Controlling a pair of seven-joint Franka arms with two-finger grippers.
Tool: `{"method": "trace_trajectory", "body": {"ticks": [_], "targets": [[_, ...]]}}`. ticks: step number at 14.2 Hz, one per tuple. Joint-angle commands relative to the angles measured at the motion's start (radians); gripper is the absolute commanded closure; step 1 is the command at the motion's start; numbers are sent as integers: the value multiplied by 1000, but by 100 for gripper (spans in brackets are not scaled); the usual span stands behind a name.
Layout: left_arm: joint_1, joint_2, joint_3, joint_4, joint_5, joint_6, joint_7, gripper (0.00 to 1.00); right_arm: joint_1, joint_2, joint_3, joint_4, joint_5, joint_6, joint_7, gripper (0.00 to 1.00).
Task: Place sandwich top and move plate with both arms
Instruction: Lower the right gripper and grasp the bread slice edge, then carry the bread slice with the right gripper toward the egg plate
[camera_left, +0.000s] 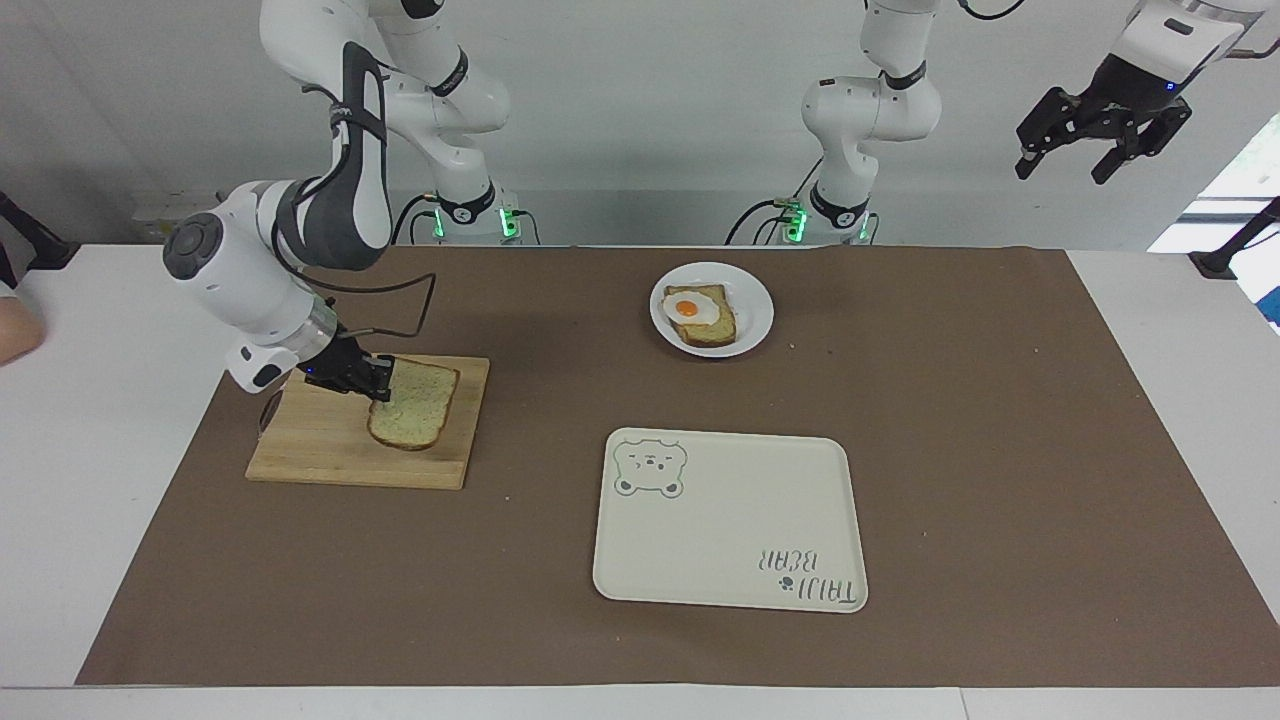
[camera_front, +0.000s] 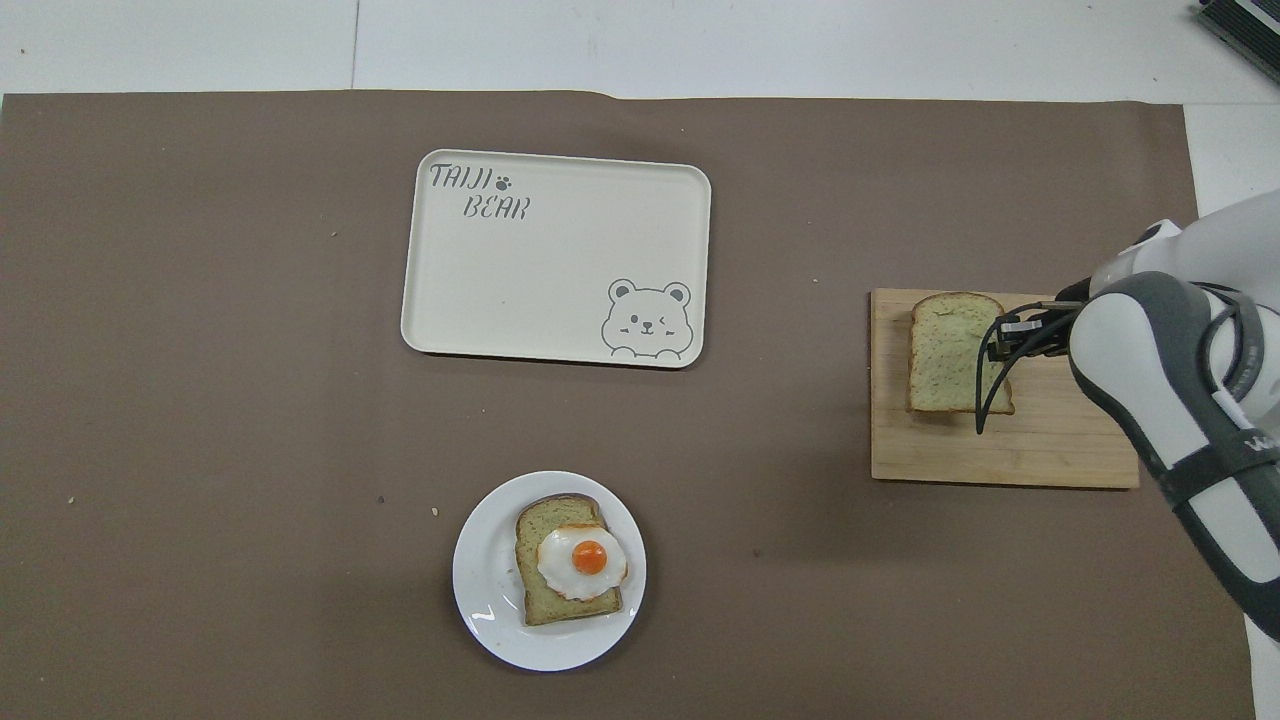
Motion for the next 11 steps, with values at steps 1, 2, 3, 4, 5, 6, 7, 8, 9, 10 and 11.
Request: {"method": "trace_trajectory", "body": {"ticks": [1, 2, 3, 4, 5, 6, 7, 8, 9, 10, 11], "targets": [[4, -23, -2, -21, -13, -6, -7, 0, 1, -23, 52, 10, 5, -64, -14, 100], [4, -23, -2, -21, -13, -6, -7, 0, 1, -24, 78, 10, 6, -81, -10, 100], [4, -23, -2, -21, -13, -6, -7, 0, 1, -27, 119, 7, 6, -83, 19, 100], [4, -23, -2, -21, -13, -7, -7, 0, 1, -33, 151, 3, 11, -83, 61, 100], [4, -23, -2, -21, -13, -6, -7, 0, 1, -35, 180, 1, 16, -81, 91, 100], [4, -23, -2, -21, -13, -6, -7, 0, 1, -36, 219, -4, 32, -78, 105, 100], [4, -23, -2, -21, -13, -6, -7, 0, 3, -44, 243, -8, 51, -72, 125, 100], [4, -23, -2, -21, -13, -7, -7, 0, 3, -46, 263, -16, 65, -71, 156, 100], [4, -23, -2, -21, -13, -6, -7, 0, 4, -46, 292, -17, 80, -68, 180, 100], [4, -23, -2, -21, -13, -6, -7, 0, 32, -44, 308, -27, 86, -60, 203, 100], [4, -23, -2, -21, -13, -7, -7, 0, 79, -44, 308, -30, 89, -57, 226, 100]]}}
